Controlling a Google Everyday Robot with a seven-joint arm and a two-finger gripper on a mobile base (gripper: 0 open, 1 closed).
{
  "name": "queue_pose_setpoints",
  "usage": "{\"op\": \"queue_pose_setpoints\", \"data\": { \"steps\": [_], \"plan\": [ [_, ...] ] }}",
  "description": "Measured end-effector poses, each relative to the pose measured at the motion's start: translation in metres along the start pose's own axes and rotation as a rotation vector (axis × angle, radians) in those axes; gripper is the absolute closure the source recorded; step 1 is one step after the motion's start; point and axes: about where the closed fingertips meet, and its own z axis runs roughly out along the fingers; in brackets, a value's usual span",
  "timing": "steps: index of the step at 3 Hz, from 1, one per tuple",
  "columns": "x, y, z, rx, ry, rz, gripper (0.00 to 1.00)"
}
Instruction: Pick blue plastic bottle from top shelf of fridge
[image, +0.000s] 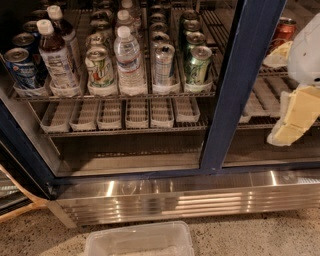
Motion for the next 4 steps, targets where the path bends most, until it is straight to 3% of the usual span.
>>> {"op": "queue_pose_setpoints", "data": {
  "steps": [1,2,3,4],
  "plan": [
    [-0.021,0.004,0.027,-0.049,-0.189,-0.075,0.00],
    [-0.052,0.011,0.053,-0.144,-0.373,-0.144,0.00],
    [-0.077,0.016,0.066,-0.196,-0.487,-0.201,0.00],
    [-0.105,0.032,0.071,-0.205,-0.551,-0.259,0.00]
  ]
}}
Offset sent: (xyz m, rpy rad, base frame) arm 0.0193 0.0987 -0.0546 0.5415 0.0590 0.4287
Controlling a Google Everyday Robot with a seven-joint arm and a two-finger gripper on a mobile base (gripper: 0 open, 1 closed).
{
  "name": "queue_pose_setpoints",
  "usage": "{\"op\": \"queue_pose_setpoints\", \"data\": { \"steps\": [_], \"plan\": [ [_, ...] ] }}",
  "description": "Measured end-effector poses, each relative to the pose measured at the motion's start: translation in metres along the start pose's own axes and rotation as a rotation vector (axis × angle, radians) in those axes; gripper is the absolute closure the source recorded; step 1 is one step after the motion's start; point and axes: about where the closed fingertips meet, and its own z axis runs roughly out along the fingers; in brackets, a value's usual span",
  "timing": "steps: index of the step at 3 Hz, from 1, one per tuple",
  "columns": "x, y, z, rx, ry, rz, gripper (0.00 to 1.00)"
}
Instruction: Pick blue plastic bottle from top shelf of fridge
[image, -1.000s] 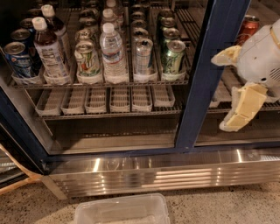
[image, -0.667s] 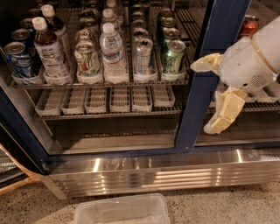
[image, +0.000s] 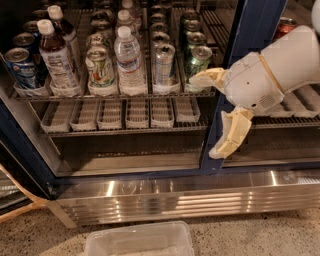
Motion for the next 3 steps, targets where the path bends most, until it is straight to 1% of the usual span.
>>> {"op": "queue_pose_setpoints", "data": {
  "steps": [1,2,3],
  "plan": [
    [0.000,0.000,0.000,0.000,0.000,0.000,0.00],
    [-0.012,0.019,0.018,0.000,-0.043,-0.066,0.00],
    [-0.040,0.044,0.057,0.043,-0.155,-0.158,0.00]
  ]
}}
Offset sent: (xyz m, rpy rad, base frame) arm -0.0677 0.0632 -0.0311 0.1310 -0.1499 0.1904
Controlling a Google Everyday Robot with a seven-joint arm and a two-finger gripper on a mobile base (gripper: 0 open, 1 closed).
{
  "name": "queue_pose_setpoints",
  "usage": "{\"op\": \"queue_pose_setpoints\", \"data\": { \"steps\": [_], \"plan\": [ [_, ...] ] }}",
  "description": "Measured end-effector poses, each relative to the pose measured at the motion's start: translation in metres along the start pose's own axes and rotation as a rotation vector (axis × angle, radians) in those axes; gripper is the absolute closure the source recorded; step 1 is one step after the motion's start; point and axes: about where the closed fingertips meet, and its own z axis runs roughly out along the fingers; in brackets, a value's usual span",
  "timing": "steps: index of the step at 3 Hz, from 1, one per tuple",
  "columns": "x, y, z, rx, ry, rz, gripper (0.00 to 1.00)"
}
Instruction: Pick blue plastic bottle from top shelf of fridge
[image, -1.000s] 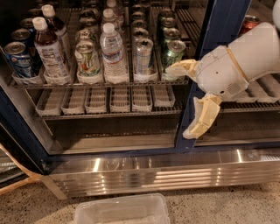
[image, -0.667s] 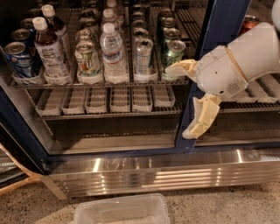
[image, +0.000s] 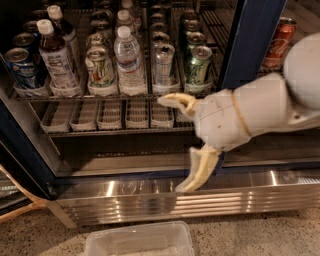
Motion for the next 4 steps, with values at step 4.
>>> {"op": "queue_pose_setpoints", "data": {
  "steps": [4],
  "plan": [
    [-0.039,-0.083,0.088,0.361,-0.137,0.080,0.00]
  ]
}}
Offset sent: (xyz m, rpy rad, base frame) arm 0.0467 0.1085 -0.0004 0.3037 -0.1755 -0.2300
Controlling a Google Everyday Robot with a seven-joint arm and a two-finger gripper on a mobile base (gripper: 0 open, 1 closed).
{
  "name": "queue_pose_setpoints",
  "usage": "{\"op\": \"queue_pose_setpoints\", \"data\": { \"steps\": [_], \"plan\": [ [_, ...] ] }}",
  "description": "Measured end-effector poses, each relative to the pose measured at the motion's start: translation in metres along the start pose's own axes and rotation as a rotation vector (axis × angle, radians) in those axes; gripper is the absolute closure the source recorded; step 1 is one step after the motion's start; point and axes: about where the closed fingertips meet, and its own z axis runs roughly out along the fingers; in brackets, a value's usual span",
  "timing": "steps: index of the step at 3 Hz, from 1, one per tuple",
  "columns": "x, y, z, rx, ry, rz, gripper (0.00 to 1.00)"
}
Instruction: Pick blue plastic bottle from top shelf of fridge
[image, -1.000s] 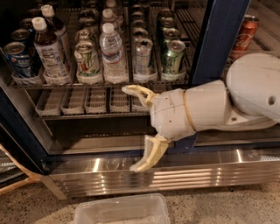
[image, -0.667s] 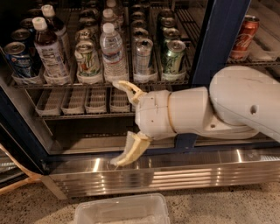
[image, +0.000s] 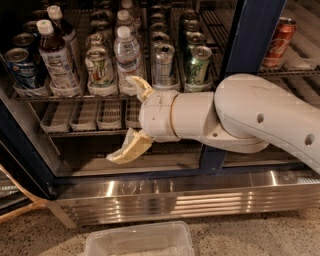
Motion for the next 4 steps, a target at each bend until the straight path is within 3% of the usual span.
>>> {"op": "queue_pose_setpoints", "data": {
  "steps": [1,2,4],
  "plan": [
    [0.000,0.000,0.000,0.000,0.000,0.000,0.00],
    [-0.004,0.025,0.024,-0.044,0.006,-0.029,0.00],
    [-0.028,0.055,0.105,-0.120,-0.024,-0.103,0.00]
  ]
}}
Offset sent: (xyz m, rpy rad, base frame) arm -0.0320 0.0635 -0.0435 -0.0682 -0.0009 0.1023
